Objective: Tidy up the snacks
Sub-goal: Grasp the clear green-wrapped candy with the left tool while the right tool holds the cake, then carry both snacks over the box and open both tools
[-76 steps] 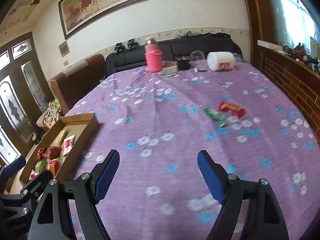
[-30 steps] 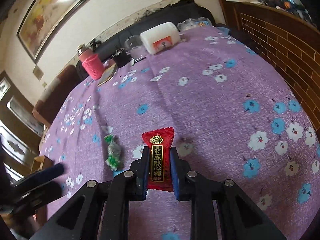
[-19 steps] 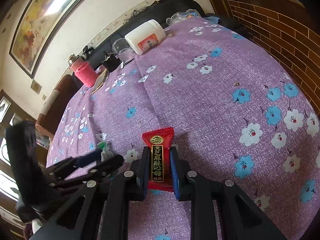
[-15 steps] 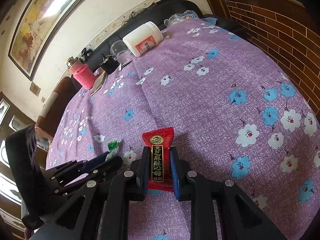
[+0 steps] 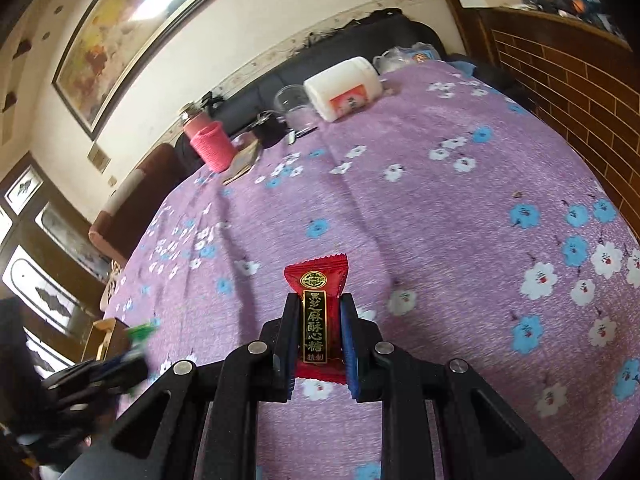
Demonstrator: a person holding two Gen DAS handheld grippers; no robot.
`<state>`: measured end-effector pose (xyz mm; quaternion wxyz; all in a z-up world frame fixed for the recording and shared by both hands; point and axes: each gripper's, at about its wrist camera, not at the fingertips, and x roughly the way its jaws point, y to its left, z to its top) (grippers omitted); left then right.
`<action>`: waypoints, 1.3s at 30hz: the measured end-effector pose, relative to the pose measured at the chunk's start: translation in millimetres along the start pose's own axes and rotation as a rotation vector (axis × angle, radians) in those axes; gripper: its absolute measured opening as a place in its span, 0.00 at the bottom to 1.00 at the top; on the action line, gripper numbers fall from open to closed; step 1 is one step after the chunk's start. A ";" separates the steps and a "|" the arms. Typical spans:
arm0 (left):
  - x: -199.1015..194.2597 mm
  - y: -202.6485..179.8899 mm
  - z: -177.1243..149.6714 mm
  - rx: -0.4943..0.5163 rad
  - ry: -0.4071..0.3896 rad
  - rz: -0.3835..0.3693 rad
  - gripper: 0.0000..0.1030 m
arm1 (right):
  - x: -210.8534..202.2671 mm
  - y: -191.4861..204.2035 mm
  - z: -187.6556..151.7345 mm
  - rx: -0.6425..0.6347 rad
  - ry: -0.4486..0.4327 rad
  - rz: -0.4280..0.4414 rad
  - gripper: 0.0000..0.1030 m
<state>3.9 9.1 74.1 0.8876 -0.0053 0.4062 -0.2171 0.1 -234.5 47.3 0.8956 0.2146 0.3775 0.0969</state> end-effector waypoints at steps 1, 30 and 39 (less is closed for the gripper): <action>-16.9 8.9 -6.8 -0.018 -0.022 0.010 0.18 | 0.8 3.2 -1.3 -0.011 -0.001 -0.002 0.19; -196.5 230.5 -170.4 -0.463 -0.200 0.374 0.18 | 74.5 337.0 -140.2 -0.475 0.322 0.304 0.20; -186.7 246.8 -174.8 -0.461 -0.175 0.435 0.18 | 140.6 381.1 -133.2 -0.554 0.323 0.158 0.21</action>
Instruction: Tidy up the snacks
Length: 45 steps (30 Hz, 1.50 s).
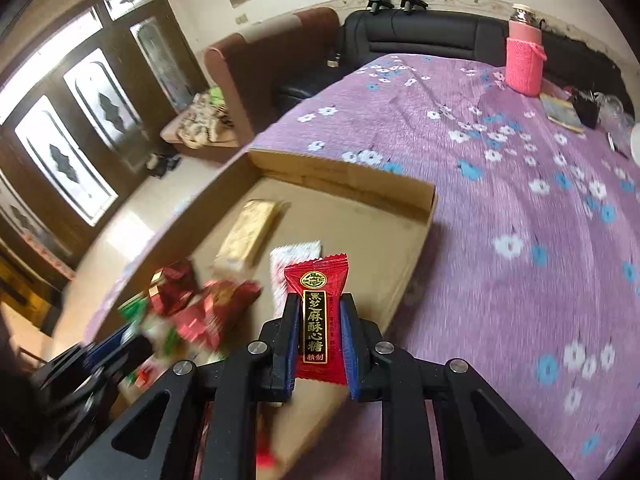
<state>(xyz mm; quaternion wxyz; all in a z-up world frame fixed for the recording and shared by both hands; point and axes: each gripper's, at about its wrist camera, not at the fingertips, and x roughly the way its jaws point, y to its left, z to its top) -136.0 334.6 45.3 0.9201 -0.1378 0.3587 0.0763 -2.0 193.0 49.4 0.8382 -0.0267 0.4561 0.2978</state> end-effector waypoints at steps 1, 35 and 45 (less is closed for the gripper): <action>1.9 0.5 0.4 0.001 0.000 0.007 0.19 | 5.6 -0.9 3.5 0.005 0.002 -0.013 0.21; -85.2 -87.5 -5.7 0.156 -0.212 0.147 0.91 | -117.5 -13.5 -99.5 0.012 -0.230 -0.081 0.70; -126.4 -116.9 -21.8 0.145 -0.375 0.271 1.00 | -123.2 -8.2 -132.7 -0.042 -0.220 -0.093 0.70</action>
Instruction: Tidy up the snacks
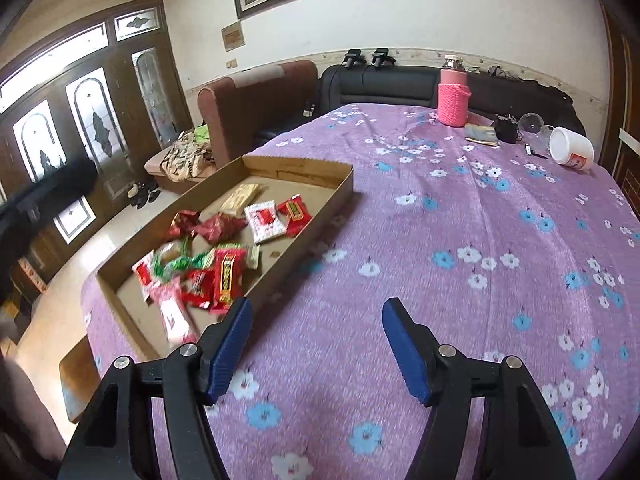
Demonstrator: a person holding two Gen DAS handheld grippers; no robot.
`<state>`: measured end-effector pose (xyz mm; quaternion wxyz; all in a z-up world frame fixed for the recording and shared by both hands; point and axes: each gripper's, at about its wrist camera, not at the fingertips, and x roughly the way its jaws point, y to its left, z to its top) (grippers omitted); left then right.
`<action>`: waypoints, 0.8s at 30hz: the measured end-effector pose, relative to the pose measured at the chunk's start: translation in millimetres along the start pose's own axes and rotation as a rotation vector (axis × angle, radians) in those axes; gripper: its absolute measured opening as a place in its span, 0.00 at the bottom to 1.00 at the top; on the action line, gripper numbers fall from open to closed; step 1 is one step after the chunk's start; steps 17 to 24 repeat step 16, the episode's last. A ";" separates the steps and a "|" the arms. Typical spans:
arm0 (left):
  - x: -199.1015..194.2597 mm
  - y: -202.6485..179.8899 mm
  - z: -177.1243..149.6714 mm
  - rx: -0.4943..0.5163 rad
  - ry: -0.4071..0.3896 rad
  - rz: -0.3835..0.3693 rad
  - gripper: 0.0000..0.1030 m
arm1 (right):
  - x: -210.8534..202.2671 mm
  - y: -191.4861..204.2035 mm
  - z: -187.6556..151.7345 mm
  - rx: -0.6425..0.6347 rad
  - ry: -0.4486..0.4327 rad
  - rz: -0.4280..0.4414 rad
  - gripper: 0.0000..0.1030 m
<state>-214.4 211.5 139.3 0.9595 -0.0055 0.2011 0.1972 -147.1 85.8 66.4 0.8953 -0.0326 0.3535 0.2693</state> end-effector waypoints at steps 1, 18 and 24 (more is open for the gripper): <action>-2.3 0.5 -2.2 -0.016 0.002 0.001 1.00 | -0.2 1.2 -1.4 -0.005 0.000 0.003 0.70; 24.0 -26.1 -8.3 -0.011 0.152 -0.082 1.00 | -9.7 -0.2 -9.2 -0.008 0.006 0.028 0.74; 24.0 -26.1 -8.3 -0.011 0.152 -0.082 1.00 | -9.7 -0.2 -9.2 -0.008 0.006 0.028 0.74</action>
